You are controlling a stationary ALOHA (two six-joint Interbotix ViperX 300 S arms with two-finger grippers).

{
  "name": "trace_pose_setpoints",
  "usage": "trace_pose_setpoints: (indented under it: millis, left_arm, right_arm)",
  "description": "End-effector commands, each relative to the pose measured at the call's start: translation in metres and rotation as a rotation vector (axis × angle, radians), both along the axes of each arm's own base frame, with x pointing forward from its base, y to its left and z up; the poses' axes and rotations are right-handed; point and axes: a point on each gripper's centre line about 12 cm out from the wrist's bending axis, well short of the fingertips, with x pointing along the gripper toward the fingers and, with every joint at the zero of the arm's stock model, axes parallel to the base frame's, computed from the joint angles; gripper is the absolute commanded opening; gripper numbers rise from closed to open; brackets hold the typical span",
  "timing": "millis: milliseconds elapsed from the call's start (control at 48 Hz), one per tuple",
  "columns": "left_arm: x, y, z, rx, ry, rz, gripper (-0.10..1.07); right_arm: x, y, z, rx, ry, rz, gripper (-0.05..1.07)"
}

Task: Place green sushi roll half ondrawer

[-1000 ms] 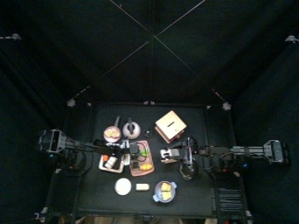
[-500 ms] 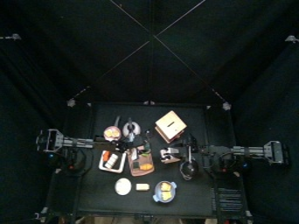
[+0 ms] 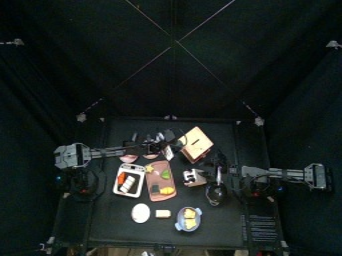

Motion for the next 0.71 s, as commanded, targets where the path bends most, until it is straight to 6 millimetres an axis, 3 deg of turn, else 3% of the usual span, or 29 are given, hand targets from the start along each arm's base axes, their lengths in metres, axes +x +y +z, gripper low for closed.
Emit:
trace_pose_setpoints:
  millis: [0,125,312,688]
  left_arm:
    - [0.019,0.016,0.024,0.012,-0.050,0.037,0.70]
    - [0.035,0.034,0.018,-0.006,-0.013,0.098,0.70]
    - [0.049,0.042,0.010,-0.013,0.018,0.127,0.70]
    - [0.047,0.042,-0.005,-0.039,0.050,0.137,0.72]
  right_arm:
    - [0.001,-0.002,0.003,0.001,-0.008,-0.009,0.88]
    - [-0.003,-0.006,-0.004,0.011,0.017,-0.035,0.88]
    - [-0.010,-0.012,-0.011,0.034,0.053,-0.078,0.88]
    - [-0.014,-0.014,-0.010,0.039,0.045,-0.096,0.88]
